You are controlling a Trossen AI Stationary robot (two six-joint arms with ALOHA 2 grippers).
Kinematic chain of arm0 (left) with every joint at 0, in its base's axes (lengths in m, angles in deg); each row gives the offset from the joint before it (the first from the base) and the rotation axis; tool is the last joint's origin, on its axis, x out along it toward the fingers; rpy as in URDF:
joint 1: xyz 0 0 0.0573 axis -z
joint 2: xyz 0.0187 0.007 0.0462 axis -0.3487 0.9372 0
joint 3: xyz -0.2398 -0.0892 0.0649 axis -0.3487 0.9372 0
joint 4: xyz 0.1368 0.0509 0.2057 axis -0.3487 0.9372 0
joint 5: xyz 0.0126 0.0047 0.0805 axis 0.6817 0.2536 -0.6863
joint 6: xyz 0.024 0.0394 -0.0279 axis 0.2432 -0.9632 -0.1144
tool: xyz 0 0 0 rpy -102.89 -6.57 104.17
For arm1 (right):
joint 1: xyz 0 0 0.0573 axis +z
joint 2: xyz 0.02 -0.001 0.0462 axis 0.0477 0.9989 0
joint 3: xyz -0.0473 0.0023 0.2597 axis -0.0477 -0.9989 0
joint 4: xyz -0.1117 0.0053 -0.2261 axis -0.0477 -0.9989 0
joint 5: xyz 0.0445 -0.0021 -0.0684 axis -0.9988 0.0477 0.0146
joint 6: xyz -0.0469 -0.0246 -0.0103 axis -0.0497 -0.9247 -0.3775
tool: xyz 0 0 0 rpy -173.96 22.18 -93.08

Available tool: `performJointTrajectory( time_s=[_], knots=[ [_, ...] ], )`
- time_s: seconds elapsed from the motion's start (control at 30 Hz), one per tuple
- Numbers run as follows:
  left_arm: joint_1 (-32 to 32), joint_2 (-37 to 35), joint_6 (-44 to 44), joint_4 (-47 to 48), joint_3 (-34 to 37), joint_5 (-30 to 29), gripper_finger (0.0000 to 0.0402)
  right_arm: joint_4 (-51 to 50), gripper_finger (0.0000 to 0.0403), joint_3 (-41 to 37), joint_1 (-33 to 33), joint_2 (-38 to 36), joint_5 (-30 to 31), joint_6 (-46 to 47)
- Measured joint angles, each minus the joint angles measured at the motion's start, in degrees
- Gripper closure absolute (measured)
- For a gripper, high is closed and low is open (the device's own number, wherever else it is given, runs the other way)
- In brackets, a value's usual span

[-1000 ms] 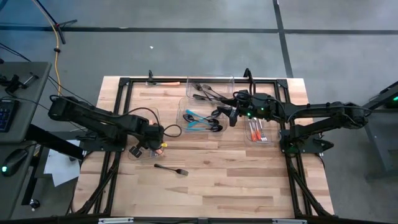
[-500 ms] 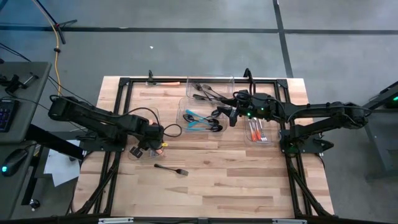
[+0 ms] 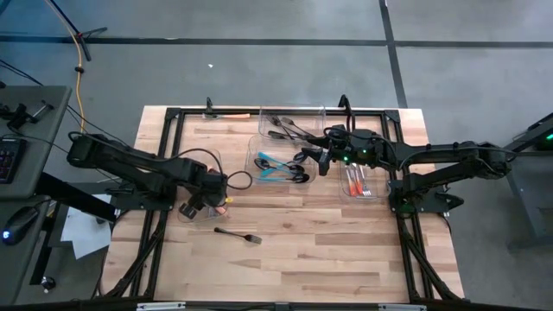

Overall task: Sort silverware by color (type)
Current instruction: Put the light orange fork into the bottom left transparent bin

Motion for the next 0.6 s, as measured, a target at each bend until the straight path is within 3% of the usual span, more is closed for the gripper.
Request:
performJointTrajectory(
  time_s=[0.37,0.5,0.6],
  knots=[
    [-4.0,-1.7,4.8,14.7,-15.2,-1.2,0.0229,0.0,0.0201,0.0,0.0,0.0,0.0,0.0],
    [-6.3,-6.8,9.5,10.8,-20.7,-1.2,0.0229,0.0,0.0201,0.0,0.0,0.0,-0.3,0.0],
    [-8.5,-12.5,15.0,-0.5,-21.5,-1.2,0.0229,0.0,0.0201,0.0,0.0,0.0,-1.9,0.0]
  ],
)
